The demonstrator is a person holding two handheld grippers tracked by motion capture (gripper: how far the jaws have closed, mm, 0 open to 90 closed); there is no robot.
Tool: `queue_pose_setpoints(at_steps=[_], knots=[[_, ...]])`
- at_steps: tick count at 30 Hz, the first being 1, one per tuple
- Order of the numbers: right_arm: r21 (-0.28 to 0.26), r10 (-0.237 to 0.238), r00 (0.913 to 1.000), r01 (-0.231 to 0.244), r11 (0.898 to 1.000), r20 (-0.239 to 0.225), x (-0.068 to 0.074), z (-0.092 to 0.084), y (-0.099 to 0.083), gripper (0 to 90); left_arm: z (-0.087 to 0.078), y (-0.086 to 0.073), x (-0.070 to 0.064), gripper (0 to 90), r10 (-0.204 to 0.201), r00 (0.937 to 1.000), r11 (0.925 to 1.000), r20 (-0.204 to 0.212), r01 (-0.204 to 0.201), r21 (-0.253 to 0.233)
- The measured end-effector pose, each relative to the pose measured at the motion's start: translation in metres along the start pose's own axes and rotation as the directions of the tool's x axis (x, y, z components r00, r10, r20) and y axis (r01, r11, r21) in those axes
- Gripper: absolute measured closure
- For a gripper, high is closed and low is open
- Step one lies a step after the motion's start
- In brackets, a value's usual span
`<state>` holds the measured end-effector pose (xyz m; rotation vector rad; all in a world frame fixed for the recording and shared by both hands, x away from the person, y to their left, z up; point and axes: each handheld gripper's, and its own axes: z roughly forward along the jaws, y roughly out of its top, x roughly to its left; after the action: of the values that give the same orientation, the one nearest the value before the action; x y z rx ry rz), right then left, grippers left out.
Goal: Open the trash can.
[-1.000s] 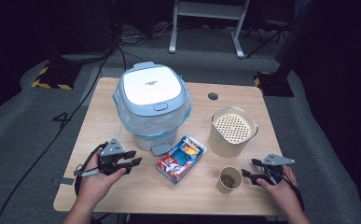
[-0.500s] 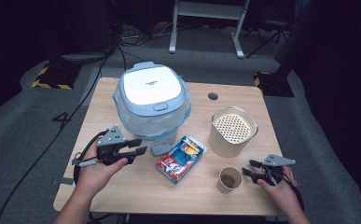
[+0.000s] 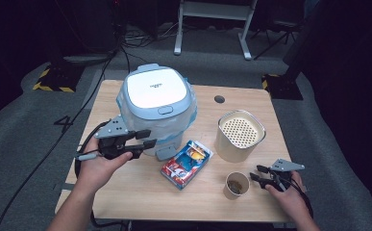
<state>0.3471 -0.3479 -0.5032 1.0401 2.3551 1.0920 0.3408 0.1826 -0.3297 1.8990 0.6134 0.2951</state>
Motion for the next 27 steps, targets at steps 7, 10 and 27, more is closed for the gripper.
queue_pose_setpoints(at_steps=[7,10,27], knots=[[-0.001,0.002,1.0,-0.002,1.0,0.001,0.0,0.0,0.0,51.1,0.0,0.027,0.012,61.1,0.044,0.998,0.9983,0.044,-0.042,-0.04],[0.0,0.002,1.0,-0.002,1.0,0.001,0.0,0.0,0.0,51.2,0.001,0.037,0.018,60.7,0.053,0.9975,0.9972,0.047,-0.051,-0.055],[-0.002,0.001,1.0,-0.001,1.0,-0.003,0.0,0.0,0.0,51.5,0.03,0.064,0.055,76.4,0.049,0.9966,0.9986,0.066,-0.048,-0.021]])
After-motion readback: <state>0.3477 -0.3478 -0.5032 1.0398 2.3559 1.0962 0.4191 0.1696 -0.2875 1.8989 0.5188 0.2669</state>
